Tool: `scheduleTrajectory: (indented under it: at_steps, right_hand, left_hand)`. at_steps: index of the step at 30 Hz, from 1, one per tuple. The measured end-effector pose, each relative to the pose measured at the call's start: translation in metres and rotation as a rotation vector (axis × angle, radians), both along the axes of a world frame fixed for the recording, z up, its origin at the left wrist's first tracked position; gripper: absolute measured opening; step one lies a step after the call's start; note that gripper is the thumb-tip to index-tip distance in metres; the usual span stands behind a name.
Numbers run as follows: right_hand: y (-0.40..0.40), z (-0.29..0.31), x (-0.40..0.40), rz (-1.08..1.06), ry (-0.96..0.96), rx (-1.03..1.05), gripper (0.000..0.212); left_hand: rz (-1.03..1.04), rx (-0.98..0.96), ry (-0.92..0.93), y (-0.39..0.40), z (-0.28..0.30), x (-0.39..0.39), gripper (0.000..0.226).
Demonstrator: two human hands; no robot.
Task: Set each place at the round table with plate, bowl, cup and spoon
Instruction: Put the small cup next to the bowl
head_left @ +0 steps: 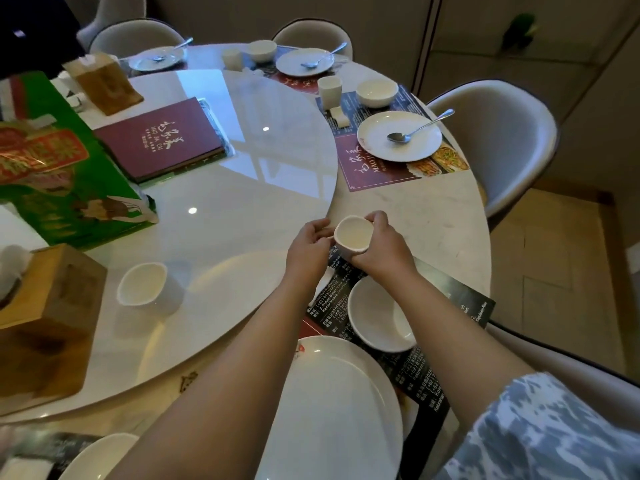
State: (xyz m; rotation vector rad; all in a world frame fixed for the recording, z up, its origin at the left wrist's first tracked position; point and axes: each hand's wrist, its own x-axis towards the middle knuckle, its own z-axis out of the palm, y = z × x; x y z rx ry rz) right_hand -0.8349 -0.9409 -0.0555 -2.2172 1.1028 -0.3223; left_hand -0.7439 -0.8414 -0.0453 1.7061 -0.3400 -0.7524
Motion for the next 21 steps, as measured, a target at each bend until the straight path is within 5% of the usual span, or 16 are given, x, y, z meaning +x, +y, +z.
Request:
scheduleTrajectory:
  at_steps: [9,16,21]
  right_hand:
    - [0.034,0.019,-0.022,-0.069,0.017,-0.078,0.083]
    - [0.140,0.032,-0.069,-0.098,-0.169,-0.053,0.043]
    - [0.233,0.023,-0.108,-0.012,-0.241,0.016,0.016]
  left_hand:
    - [-0.062,0.071,-0.034,0.034,0.013,-0.008,0.034]
    - [-0.017,0.039,-0.118,0.140,0.032,-0.052,0.036]
    - [-0.099,0.075,-0.351,0.231,0.028,-0.088,0.030]
